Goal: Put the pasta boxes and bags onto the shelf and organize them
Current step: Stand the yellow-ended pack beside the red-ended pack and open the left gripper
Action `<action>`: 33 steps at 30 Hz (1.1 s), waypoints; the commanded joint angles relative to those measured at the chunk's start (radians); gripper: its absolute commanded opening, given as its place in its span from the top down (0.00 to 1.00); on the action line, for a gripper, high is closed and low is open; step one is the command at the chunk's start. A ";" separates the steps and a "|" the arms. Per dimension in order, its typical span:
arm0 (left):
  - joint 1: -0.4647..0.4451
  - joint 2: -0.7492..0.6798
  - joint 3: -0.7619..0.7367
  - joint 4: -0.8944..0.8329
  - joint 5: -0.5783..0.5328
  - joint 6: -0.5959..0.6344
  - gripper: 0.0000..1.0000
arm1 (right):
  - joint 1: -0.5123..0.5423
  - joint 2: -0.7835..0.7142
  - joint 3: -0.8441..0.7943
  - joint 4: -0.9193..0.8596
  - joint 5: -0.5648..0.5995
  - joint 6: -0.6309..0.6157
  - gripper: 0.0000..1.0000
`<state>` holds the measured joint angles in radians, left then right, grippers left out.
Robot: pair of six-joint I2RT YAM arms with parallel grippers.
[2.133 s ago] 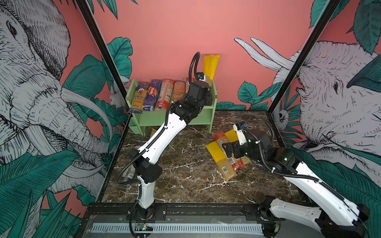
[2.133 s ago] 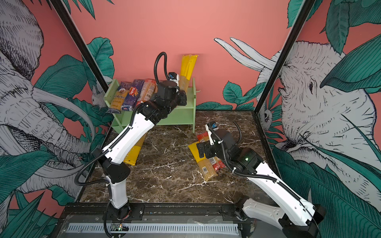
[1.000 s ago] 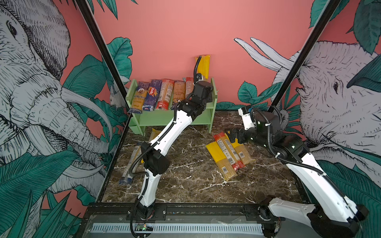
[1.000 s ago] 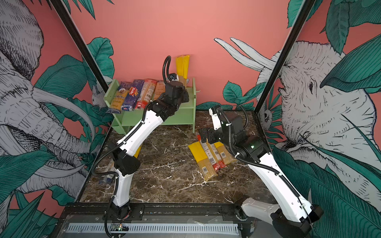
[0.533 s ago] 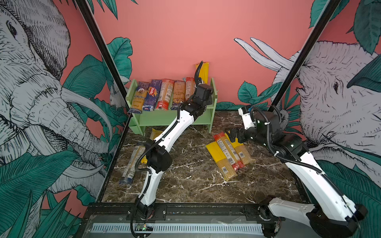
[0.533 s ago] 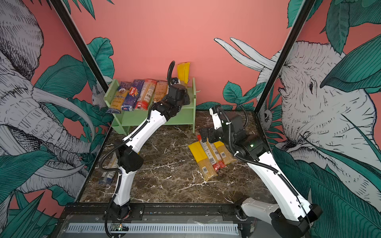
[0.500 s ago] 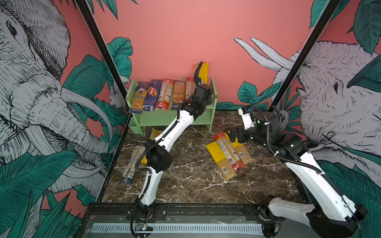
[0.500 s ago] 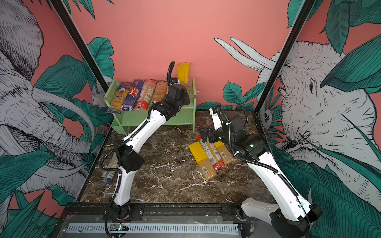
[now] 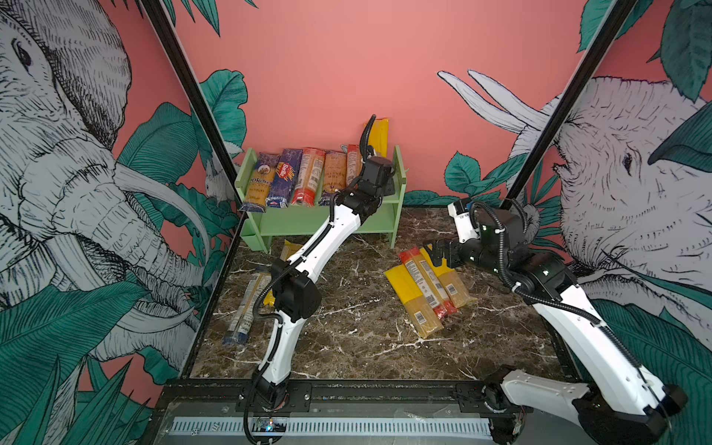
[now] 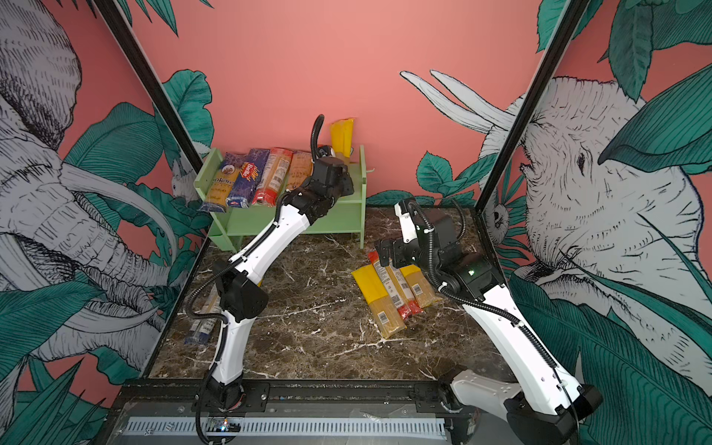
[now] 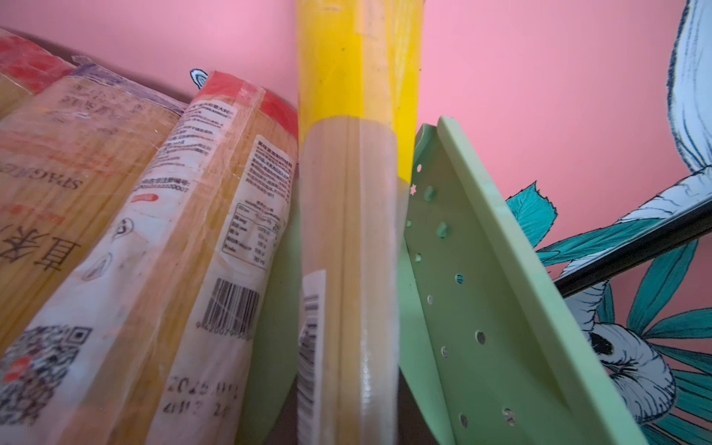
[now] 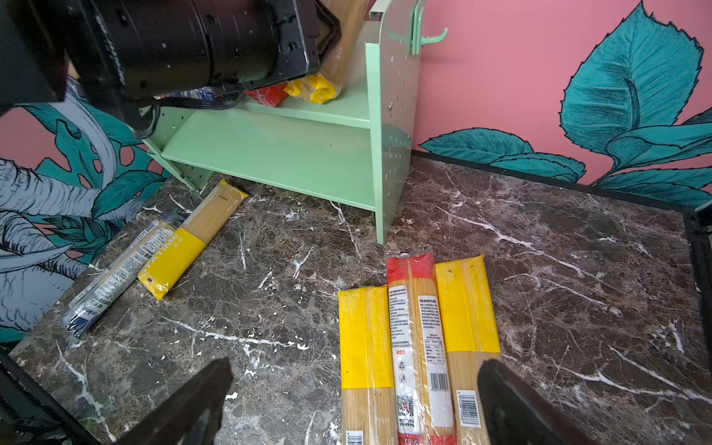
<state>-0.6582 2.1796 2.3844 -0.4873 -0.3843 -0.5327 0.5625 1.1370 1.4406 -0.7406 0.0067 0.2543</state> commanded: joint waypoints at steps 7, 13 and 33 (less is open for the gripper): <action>-0.001 -0.060 -0.016 0.186 0.013 -0.029 0.66 | -0.013 -0.023 -0.016 0.025 -0.008 0.005 0.01; 0.001 -0.054 -0.025 0.190 0.033 -0.041 0.57 | -0.017 -0.032 -0.019 0.019 -0.006 0.007 0.01; -0.075 -0.430 -0.417 0.252 0.055 0.064 0.33 | -0.021 -0.056 -0.094 0.009 -0.007 0.035 0.01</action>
<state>-0.7151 1.8999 2.0602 -0.2989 -0.3222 -0.5018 0.5449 1.0966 1.3712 -0.7406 0.0006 0.2745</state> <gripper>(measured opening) 0.655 0.987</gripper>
